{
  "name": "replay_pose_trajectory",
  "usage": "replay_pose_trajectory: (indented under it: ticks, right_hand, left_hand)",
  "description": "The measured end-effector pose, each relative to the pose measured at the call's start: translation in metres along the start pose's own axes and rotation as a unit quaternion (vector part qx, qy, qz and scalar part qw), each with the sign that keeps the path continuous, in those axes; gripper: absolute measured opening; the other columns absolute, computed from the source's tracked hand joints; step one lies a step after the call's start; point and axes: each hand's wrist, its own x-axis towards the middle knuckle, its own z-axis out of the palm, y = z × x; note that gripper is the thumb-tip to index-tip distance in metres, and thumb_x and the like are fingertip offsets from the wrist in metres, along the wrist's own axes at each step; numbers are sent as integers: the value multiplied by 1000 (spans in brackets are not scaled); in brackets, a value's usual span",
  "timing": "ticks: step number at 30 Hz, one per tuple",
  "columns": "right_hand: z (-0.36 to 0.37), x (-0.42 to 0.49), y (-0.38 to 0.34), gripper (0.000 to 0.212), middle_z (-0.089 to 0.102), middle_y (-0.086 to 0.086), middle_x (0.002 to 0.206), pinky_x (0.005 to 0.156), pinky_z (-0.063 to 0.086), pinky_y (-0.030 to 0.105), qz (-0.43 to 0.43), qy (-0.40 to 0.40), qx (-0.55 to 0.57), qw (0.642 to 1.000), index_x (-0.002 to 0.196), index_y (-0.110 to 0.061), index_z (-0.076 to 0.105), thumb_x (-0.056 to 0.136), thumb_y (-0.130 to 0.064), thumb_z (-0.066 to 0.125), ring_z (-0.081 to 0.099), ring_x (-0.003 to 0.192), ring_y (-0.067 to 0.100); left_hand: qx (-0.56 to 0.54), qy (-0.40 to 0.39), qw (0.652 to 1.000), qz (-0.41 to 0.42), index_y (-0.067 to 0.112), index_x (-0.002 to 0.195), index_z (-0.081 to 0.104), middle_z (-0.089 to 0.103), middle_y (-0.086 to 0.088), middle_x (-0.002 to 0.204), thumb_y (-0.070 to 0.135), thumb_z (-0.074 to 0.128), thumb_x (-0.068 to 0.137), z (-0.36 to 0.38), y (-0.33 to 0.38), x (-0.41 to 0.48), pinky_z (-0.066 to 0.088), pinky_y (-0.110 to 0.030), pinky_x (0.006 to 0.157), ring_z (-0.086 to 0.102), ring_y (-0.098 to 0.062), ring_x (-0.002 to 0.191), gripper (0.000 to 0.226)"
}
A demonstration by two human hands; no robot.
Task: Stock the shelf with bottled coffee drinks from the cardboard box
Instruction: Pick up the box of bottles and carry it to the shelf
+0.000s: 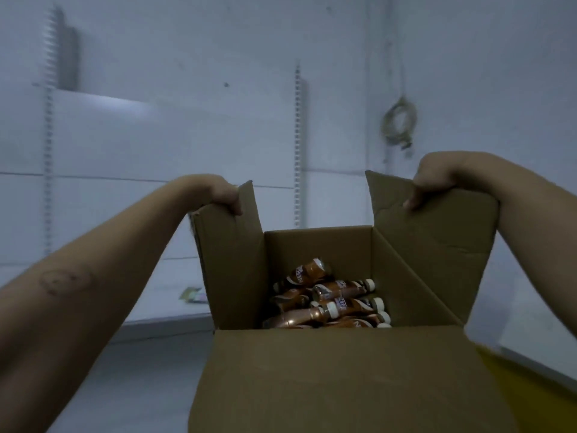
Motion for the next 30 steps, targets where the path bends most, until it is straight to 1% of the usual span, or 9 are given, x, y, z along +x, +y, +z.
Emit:
replay_pose_trajectory:
  ticks: [5,9,11,15,19,22,25,27,30]
  right_hand:
    - [45,4,-115,36,66,10,83,68,49,33,-98,-69,52,991,69,-7,64,66,-36,85,65,74,27]
    - [87,-2,-225,35,69,14,86,60,52,32,-180,-155,89,967,78,-3,66,68,-32,84,68,74,30]
    - [111,-11,-278,38,71,18,87,63,56,36,-208,-209,109,949,86,3,66,71,-27,83,70,75,33]
    - [164,-43,-371,34,73,20,78,69,58,48,-259,-285,136,913,86,4,66,72,-22,83,71,68,35]
    - [210,-84,-455,25,71,12,58,44,55,33,-320,-319,158,878,78,1,64,73,-17,82,69,49,28]
    - [241,-116,-507,27,66,8,65,40,46,22,-363,-321,155,861,74,-1,63,73,-20,82,64,52,22]
    - [278,-147,-549,28,59,3,67,51,42,25,-404,-332,143,840,68,-6,62,74,-24,82,59,60,20]
    - [305,-164,-573,26,61,5,67,52,44,27,-409,-355,150,827,68,-4,62,75,-21,81,60,62,22]
    - [346,-183,-607,27,61,9,59,35,38,18,-402,-371,163,821,65,-3,59,76,-16,80,58,49,21]
  left_hand:
    - [58,-4,991,-123,0,98,59,63,-17,85,28,67,83,-43,-116,-51,51,-38,67,64,-32,72,33]
    - [85,-12,968,-235,3,97,59,64,-19,92,31,68,82,-64,-217,-107,53,-41,70,65,-35,79,33]
    - [84,-12,954,-288,2,99,60,65,-21,94,32,69,81,-69,-263,-140,54,-46,76,66,-38,80,36]
    - [103,-11,924,-369,0,105,60,61,-15,87,29,69,81,-63,-341,-201,48,-37,75,61,-29,71,39]
    - [91,14,891,-445,-1,110,61,60,-15,93,25,70,81,-53,-413,-267,51,-39,80,61,-31,79,41]
    - [66,41,860,-505,1,111,57,61,-15,93,23,69,81,-44,-455,-310,52,-36,65,63,-31,77,39]
    - [47,74,827,-556,3,101,53,59,-16,80,23,70,79,-27,-490,-345,48,-29,43,63,-30,64,34]
    - [32,85,808,-582,1,99,54,61,-18,79,23,70,78,-11,-513,-364,50,-31,41,65,-31,61,34]
    - [24,89,787,-610,1,93,56,62,-17,75,25,65,80,19,-548,-387,48,-28,36,65,-29,57,29]
